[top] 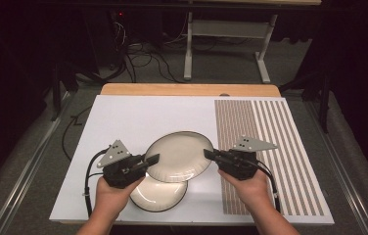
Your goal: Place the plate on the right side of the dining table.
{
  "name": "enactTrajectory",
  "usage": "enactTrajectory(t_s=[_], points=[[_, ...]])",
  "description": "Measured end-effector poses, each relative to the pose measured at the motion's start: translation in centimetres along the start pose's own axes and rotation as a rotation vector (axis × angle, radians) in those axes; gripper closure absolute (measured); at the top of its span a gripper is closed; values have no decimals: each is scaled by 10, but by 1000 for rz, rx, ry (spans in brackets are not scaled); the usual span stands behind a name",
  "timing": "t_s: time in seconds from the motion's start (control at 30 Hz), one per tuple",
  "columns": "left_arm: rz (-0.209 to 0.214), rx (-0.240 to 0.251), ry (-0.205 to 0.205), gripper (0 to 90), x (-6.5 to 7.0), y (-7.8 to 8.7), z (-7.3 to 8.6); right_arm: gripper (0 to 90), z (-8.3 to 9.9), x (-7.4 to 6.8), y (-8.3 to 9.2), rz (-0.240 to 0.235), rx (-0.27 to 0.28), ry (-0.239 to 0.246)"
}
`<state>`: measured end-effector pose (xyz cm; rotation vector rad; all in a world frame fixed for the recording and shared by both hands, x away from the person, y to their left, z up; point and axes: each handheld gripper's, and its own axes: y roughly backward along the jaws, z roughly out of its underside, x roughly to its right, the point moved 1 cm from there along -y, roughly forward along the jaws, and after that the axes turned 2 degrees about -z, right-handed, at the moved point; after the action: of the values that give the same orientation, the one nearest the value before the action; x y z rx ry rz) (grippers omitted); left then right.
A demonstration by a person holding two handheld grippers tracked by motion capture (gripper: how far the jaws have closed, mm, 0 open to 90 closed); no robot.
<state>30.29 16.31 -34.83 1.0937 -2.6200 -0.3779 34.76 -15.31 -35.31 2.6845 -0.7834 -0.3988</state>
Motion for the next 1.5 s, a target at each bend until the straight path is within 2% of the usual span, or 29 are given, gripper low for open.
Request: enactTrajectory(t_s=[0.1,0.27,0.4,0.67,0.77,1.27,1.5], points=[[23,-17,-7,794,10,-14,-3,867,3,5,15,21,0,8],[37,-38,-27,795,28,-33,-11,867,8,18,42,43,3,-1],[59,-48,-25,795,41,-48,-18,867,12,26,63,65,22,5],[85,-98,-31,793,61,-79,-28,866,25,44,93,110,42,-20],[99,-114,-24,790,66,-91,-32,867,28,48,102,128,52,-21],[158,-176,-53,787,85,-141,-46,871,44,73,142,213,90,-67],[167,-189,-26,779,87,-161,-50,871,48,82,151,251,100,-87]])
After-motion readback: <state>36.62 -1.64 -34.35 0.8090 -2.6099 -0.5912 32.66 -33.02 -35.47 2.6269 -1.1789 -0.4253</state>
